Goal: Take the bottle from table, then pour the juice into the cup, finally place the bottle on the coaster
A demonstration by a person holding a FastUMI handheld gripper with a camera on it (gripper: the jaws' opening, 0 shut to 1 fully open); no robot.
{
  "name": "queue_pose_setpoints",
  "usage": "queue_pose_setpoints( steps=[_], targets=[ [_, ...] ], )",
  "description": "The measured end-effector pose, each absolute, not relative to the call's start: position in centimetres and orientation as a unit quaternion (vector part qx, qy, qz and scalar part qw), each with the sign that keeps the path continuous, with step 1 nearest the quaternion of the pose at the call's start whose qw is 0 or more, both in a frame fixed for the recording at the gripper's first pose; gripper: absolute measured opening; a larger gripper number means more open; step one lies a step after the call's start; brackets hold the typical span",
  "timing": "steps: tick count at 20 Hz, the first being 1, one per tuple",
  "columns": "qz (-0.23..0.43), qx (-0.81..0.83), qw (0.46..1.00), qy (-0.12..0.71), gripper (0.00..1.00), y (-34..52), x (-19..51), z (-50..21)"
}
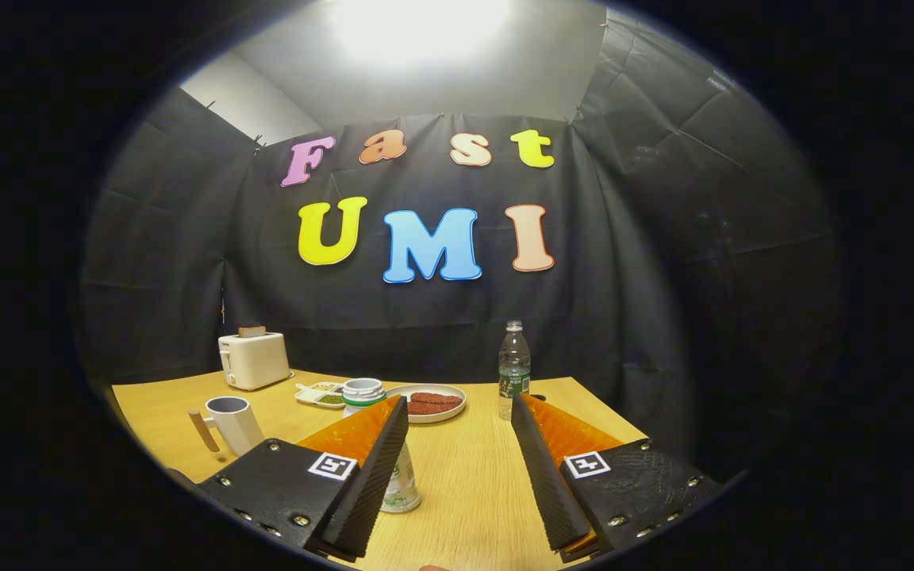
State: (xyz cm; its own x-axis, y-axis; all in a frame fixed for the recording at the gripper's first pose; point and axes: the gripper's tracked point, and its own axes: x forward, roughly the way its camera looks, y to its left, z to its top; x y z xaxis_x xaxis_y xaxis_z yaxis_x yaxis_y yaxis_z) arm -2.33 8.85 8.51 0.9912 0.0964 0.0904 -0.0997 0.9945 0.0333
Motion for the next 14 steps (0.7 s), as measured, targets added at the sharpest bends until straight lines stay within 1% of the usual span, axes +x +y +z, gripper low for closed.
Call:
queue_pose_setpoints(
  steps=[8, 14],
  targets=[
    [0.101, 0.037, 0.994, -0.005, 0.8, 13.8, -1.6, 5.1],
    [0.113, 0.031, 0.993, 0.001, 0.8, 16.2, 0.3, 3.7]
  ],
)
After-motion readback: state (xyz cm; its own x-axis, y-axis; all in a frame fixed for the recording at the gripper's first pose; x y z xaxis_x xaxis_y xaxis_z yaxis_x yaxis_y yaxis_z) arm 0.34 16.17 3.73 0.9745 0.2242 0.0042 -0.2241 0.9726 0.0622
